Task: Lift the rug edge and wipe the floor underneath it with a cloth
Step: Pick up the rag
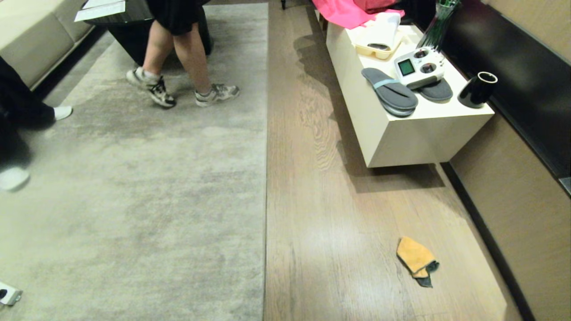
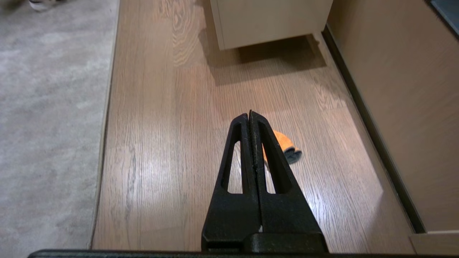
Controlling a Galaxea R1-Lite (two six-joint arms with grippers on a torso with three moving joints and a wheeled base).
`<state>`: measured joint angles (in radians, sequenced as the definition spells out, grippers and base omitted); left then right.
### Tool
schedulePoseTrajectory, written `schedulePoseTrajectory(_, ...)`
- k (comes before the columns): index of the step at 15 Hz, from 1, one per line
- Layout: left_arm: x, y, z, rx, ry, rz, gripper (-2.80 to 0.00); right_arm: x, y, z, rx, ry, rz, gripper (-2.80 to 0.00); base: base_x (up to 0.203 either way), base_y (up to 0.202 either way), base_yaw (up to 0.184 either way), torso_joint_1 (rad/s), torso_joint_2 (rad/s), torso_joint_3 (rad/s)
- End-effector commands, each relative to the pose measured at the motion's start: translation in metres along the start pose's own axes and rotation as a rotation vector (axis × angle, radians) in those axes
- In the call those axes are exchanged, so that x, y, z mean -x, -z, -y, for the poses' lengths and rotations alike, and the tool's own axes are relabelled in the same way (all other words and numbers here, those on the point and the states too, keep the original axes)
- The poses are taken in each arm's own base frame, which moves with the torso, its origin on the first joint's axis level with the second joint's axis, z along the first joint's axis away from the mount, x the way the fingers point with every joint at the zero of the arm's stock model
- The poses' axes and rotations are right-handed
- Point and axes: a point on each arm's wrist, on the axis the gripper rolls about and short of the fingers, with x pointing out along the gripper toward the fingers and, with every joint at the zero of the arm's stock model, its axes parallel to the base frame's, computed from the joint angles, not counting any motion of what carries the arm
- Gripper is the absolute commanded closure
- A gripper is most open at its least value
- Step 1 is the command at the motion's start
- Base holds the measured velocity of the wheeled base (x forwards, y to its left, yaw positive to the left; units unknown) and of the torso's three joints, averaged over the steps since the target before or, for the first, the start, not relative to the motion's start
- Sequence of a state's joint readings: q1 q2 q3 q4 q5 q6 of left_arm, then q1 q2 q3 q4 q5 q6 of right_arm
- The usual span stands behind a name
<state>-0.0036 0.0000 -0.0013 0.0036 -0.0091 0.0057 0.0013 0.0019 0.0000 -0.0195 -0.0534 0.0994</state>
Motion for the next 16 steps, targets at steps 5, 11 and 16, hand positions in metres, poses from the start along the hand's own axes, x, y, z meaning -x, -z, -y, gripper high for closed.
schedulePoseTrajectory(5, -0.0001, 0.0002, 0.0, -0.001, 0.001, -0.004, 0.0, 0.0, 0.0, 0.0, 0.0, 0.0, 0.001, 0.0, 0.0, 0.0, 0.0, 0.003, 0.0, -0.194)
schedulePoseTrajectory(11, -0.0001, 0.0002, 0.0, 0.0, 0.0, -0.004, 0.0, 0.0, 0.0, 0.0, 0.0, 0.0, 0.001, 0.0, 0.0, 0.0, 0.0, 0.001, 0.01, -0.199)
schedulePoseTrajectory(16, -0.0001, 0.0001, 0.0, 0.0, 0.002, -0.003, 0.0, 0.0, 0.0, 0.0, 0.0, 0.0, 0.001, 0.0, 0.0, 0.0, 0.0, 0.002, 0.01, -0.196)
